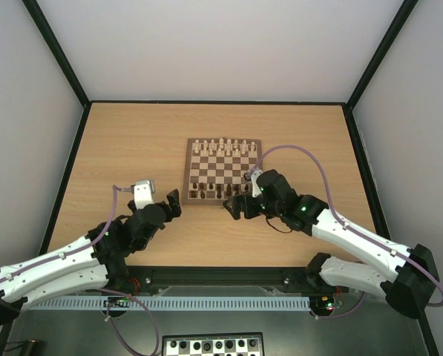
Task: Set up the chess pieces on the board
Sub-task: Pick up the chess piece at the center of the board.
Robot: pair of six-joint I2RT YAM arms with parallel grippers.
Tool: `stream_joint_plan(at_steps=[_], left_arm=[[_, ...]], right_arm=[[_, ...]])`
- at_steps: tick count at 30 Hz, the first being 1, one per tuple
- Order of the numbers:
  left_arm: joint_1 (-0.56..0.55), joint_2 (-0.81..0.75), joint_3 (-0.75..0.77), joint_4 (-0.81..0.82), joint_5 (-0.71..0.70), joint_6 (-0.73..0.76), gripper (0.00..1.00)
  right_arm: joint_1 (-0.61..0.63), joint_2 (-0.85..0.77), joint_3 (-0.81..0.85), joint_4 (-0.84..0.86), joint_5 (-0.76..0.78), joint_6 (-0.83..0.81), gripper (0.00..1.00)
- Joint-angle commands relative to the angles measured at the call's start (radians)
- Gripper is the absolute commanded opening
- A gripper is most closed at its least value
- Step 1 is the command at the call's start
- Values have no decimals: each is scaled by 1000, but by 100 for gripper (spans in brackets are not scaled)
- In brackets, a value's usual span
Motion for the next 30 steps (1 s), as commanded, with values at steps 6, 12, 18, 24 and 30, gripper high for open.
stream_joint_plan(at_steps=[6, 12, 18, 24, 30], left_arm=[[140, -51, -105, -79, 129, -81, 99], [160, 83, -149, -32, 187, -133, 84], [191, 194, -141, 0, 236, -121, 52], [212, 333, -96, 67, 291, -66, 38], [211, 433, -74, 110, 331, -55, 34]], right_arm=[[80, 48, 28, 19, -18, 30, 97], [80, 5, 19, -9, -6, 31, 97], [79, -71, -22, -30, 3, 35, 97], [80, -88, -46, -27, 0, 29, 97], [79, -91, -42, -31, 4, 11, 97]])
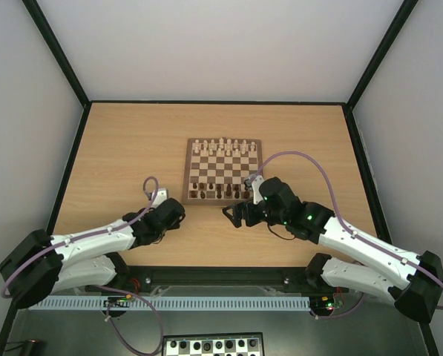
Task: Set up the chess pieces on the board
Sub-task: Pick up the chess piece at the center of the board, then place the chess piece on the chessboard.
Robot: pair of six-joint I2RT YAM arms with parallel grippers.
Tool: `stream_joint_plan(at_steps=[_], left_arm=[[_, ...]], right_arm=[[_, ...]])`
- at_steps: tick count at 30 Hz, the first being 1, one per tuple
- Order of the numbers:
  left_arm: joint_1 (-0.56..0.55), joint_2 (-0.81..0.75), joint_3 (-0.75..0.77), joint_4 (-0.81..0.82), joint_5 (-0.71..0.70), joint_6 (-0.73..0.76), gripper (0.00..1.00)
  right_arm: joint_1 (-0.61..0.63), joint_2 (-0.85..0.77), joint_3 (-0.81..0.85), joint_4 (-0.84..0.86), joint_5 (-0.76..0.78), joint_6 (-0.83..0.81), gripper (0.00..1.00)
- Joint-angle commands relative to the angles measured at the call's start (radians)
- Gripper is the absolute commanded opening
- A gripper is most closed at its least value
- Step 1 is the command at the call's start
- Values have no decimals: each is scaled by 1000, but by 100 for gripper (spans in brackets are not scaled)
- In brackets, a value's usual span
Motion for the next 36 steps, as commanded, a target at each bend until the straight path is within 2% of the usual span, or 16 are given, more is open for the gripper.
stream_joint_plan(at_steps=[1, 3, 6, 13, 16, 21, 27, 36], left_arm=[[5, 53, 30, 33, 42, 19, 34], [5, 66, 35, 36, 43, 19, 34], [6, 78, 38, 32, 42, 19, 24], [3, 80, 53, 12, 38, 20, 10], [-25, 87, 103, -31, 16, 31, 5], [-117, 150, 284, -127, -62, 52, 5], [-167, 278, 468, -132, -60, 132, 5], [-167, 418, 532, -67, -44, 179, 6]], right_arm=[[2, -16, -8, -34, 12, -18, 97], [3, -15, -10, -34, 12, -23, 97], [3, -11, -17, -29, 16, -29, 97], [3, -7, -22, -22, 16, -36, 97], [2, -5, -22, -20, 15, -35, 97], [2, -7, -23, -23, 21, -35, 97], [3, -16, -24, -33, 42, -31, 96], [3, -27, -26, -40, 51, -26, 97]])
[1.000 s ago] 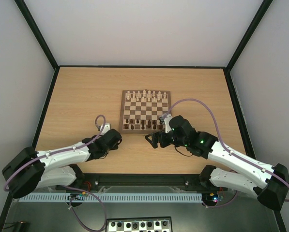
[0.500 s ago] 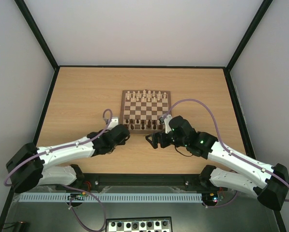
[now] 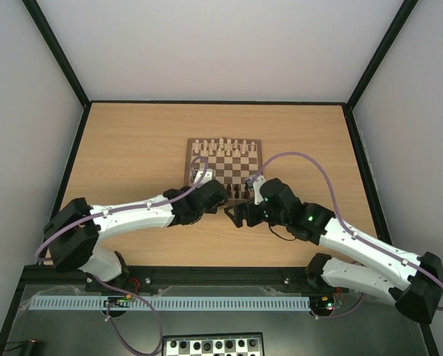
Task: Set up the chess pieces on the board
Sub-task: Place the chess piece on the chessboard.
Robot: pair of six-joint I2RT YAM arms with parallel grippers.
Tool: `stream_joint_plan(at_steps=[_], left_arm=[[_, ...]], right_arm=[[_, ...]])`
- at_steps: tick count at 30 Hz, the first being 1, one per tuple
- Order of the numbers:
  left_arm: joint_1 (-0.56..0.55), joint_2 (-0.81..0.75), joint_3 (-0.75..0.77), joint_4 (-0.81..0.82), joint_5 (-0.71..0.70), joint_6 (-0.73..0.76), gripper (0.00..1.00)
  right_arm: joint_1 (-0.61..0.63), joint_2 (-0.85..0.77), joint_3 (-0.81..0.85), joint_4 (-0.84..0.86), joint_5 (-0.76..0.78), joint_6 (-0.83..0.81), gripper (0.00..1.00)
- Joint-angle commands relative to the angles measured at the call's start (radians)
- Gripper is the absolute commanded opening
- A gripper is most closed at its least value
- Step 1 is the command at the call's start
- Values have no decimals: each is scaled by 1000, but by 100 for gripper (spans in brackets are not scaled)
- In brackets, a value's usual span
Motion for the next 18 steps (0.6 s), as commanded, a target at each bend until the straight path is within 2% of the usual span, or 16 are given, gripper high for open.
stream_joint_plan(at_steps=[1, 18], left_arm=[[-2, 39, 19, 25, -3, 39, 6], [11, 122, -9, 185, -25, 105, 6]], right_arm=[[3, -16, -14, -37, 14, -8, 96], [3, -13, -18, -32, 10, -10, 96]])
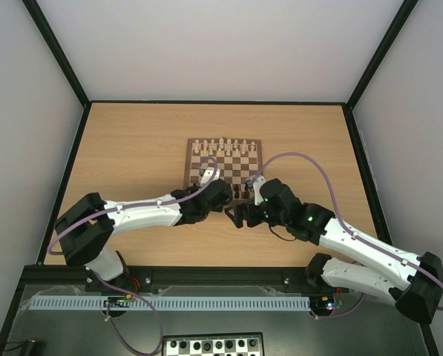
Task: Set up the chess pieces on the board
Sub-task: Place the chess piece on the chessboard.
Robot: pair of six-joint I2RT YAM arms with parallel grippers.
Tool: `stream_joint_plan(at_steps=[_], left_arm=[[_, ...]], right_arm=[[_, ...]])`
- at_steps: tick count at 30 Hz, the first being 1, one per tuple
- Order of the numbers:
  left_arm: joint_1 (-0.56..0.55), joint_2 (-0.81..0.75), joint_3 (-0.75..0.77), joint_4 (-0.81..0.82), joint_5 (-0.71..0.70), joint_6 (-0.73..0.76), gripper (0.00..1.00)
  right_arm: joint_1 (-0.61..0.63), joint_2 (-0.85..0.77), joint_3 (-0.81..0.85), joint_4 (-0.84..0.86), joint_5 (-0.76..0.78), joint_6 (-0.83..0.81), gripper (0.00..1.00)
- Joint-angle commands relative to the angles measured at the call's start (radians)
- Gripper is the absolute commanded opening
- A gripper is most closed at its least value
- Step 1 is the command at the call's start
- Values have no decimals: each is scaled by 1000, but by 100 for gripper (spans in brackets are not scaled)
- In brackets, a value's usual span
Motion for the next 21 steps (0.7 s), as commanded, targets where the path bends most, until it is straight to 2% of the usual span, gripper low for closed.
stream_joint_plan(at_steps=[1, 21], left_arm=[[11, 41, -7, 42, -22, 30, 6], [57, 105, -48, 141, -30, 63, 7]], right_arm=[[3, -10, -15, -30, 11, -10, 96], [3, 17, -16, -21, 13, -13, 96]])
